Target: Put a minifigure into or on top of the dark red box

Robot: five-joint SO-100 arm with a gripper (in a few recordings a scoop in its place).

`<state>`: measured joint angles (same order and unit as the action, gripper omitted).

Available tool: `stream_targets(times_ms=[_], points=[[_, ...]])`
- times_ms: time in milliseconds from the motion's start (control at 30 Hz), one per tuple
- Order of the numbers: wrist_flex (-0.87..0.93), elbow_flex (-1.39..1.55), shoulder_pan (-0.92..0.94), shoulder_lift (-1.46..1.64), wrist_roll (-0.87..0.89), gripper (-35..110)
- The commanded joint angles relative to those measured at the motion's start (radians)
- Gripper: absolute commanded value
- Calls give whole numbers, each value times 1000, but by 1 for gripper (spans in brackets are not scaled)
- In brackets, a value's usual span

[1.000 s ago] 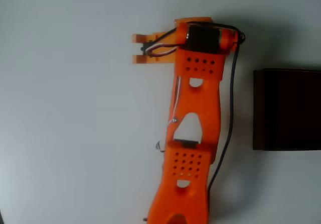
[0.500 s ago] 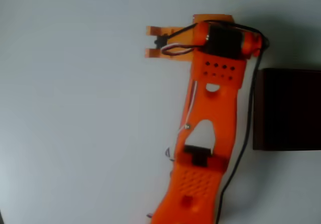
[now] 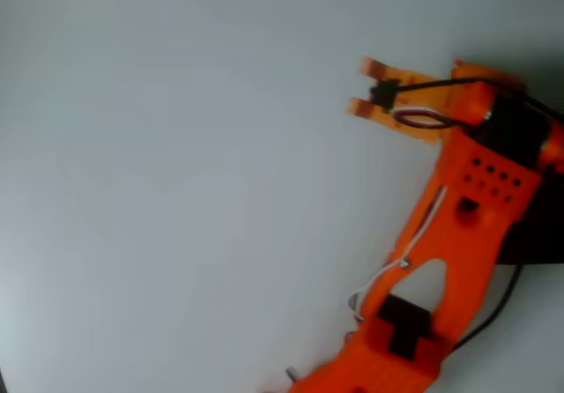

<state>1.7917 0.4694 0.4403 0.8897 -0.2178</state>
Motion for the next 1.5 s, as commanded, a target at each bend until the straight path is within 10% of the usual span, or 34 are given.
stream_targets(times_ms=[0,800,1467], points=[[23,-32,112,75,-15,0],[25,-124,265,-140,89,13],[20,626,98,641,126,11]])
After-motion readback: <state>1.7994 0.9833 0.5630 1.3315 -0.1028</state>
